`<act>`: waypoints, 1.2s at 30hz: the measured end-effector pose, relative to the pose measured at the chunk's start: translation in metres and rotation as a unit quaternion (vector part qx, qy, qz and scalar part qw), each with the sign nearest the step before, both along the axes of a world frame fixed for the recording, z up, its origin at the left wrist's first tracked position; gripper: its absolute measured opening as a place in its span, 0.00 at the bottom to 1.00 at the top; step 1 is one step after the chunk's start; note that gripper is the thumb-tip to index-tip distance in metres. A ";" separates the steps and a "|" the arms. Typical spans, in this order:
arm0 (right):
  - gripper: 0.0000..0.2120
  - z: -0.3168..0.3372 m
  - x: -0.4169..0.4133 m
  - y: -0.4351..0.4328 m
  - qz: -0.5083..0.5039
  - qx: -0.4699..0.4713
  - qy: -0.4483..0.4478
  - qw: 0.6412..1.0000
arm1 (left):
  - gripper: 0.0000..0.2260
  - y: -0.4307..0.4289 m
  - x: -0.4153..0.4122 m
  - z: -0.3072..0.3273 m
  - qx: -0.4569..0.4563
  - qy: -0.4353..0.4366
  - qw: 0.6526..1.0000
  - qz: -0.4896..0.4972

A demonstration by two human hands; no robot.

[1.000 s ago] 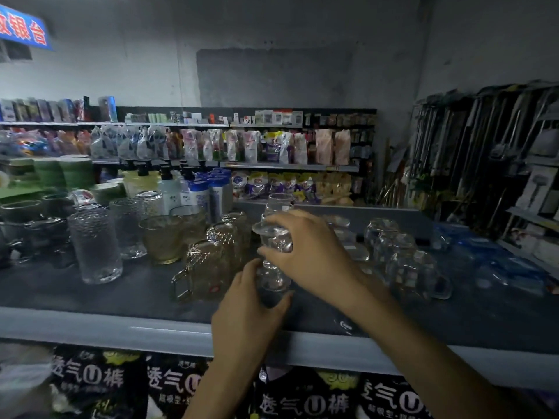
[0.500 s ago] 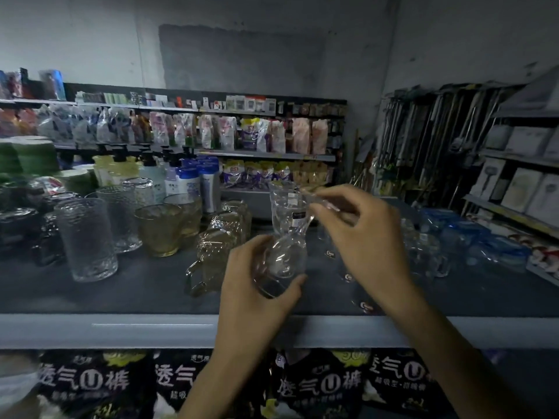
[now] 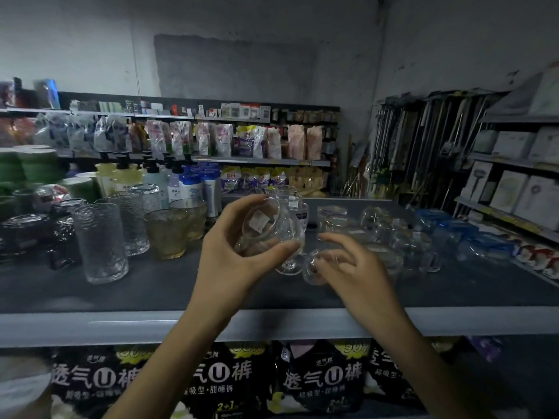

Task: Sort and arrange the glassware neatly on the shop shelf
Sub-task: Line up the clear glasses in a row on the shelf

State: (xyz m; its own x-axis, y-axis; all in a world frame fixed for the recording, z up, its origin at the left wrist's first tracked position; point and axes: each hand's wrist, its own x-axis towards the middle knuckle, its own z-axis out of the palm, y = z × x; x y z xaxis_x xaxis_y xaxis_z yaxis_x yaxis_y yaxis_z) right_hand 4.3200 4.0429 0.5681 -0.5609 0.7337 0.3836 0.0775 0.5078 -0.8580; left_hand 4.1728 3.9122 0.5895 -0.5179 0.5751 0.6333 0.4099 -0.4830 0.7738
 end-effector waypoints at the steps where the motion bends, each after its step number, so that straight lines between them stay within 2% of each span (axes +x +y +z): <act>1: 0.18 -0.001 0.000 -0.001 0.007 -0.017 0.015 1.000 | 0.28 0.000 -0.001 0.000 0.003 -0.007 1.000 0.003; 4: 0.18 0.001 0.003 0.000 -0.001 -0.049 0.052 0.997 | 0.29 0.003 -0.003 -0.005 0.022 -0.065 0.998 0.002; 8: 0.15 0.020 0.008 0.008 0.071 -0.175 0.148 0.971 | 0.30 0.015 0.002 -0.013 0.031 -0.192 0.979 -0.057; 10: 0.17 0.026 0.011 0.016 0.098 -0.211 0.182 0.955 | 0.28 0.022 0.006 -0.013 0.027 -0.202 0.976 -0.071; 14: 0.18 0.039 0.017 0.037 0.078 -0.213 0.241 0.944 | 0.28 0.034 0.009 -0.013 -0.030 -0.156 0.986 -0.054; 16: 0.18 0.046 0.018 0.048 0.071 -0.186 0.251 0.947 | 0.27 0.040 0.009 -0.014 -0.076 -0.097 0.992 -0.030; 20: 0.18 0.056 0.021 0.062 0.067 -0.073 0.200 0.975 | 0.26 0.050 0.005 -0.015 -0.137 -0.003 0.990 0.025; 25: 0.21 0.050 0.006 0.065 0.094 0.087 0.128 0.983 | 0.24 0.058 0.008 -0.031 -0.238 0.118 0.961 0.080; 29: 0.22 0.034 -0.012 0.065 0.125 0.150 0.060 0.979 | 0.25 0.061 0.000 -0.049 -0.271 0.152 0.942 0.125; 36: 0.19 0.024 -0.025 0.070 0.134 0.190 0.072 0.970 | 0.23 0.059 -0.010 -0.060 -0.279 0.150 0.938 0.141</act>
